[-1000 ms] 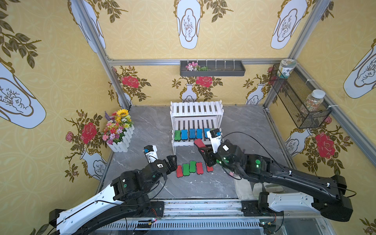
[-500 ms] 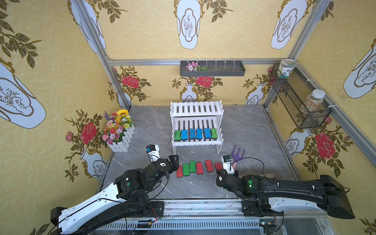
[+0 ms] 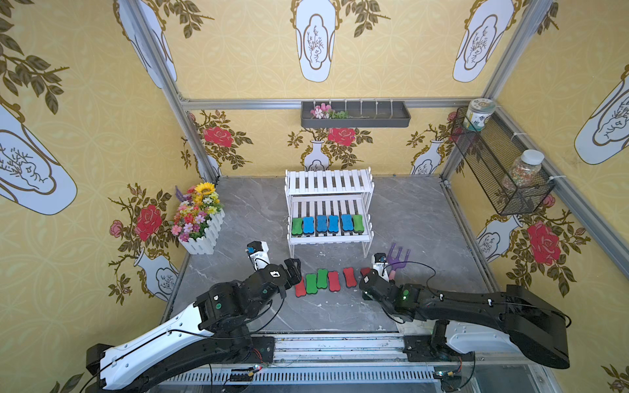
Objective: Remove the whiteboard erasers from the shelf
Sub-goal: Place the whiteboard eraser at the center of the board.
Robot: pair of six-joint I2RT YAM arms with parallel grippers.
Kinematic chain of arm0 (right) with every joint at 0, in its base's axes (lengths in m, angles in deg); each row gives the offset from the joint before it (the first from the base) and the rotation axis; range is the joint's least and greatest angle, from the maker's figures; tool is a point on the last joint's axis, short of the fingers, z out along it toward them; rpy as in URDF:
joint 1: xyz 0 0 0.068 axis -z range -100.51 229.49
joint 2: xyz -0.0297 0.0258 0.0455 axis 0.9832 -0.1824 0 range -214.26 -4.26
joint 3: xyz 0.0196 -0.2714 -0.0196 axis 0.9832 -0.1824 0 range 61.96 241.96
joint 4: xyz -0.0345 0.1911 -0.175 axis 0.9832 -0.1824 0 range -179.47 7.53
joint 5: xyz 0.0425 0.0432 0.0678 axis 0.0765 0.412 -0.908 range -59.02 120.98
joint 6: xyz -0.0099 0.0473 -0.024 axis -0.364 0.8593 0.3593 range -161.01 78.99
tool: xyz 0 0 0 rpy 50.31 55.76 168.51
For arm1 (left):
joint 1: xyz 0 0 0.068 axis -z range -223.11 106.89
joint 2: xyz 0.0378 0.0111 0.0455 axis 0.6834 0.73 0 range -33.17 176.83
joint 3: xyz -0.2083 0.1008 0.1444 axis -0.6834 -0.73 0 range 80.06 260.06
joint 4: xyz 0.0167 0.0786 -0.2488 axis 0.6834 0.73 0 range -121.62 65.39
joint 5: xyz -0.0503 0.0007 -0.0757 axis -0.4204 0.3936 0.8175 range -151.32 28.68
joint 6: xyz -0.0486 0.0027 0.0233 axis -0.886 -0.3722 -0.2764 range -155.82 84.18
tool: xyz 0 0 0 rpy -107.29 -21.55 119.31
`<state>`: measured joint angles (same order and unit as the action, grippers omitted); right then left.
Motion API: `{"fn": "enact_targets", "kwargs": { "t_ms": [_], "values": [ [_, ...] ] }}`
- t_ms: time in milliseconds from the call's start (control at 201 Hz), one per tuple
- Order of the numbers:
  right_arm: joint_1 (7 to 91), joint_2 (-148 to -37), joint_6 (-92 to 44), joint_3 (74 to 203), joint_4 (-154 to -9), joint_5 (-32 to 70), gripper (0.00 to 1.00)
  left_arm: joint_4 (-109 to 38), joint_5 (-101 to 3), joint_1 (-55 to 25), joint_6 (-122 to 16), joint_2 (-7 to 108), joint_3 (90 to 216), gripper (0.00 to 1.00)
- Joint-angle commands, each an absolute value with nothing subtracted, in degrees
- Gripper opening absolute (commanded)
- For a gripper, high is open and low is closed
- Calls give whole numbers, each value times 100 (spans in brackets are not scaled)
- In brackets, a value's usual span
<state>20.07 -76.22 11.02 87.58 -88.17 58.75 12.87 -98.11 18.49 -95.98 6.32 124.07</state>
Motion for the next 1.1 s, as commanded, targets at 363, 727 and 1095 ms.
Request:
{"fn": "enact_targets", "kwargs": {
  "t_ms": [363, 727, 1095],
  "values": [
    [2027, -7952, 1258, 8707, -8342, 5863, 59, 1119, -9693, 1841, -9509, 667, 12362, 99],
    [1760, -6507, 1315, 8921, -9402, 6422, 73, 664, -9315, 1842, -9195, 1012, 12404, 99],
    [1909, -5921, 343, 10195, -10474, 6334, 71, 91, -9208, 1841, -8954, 1711, 12576, 100]
  ]
}}
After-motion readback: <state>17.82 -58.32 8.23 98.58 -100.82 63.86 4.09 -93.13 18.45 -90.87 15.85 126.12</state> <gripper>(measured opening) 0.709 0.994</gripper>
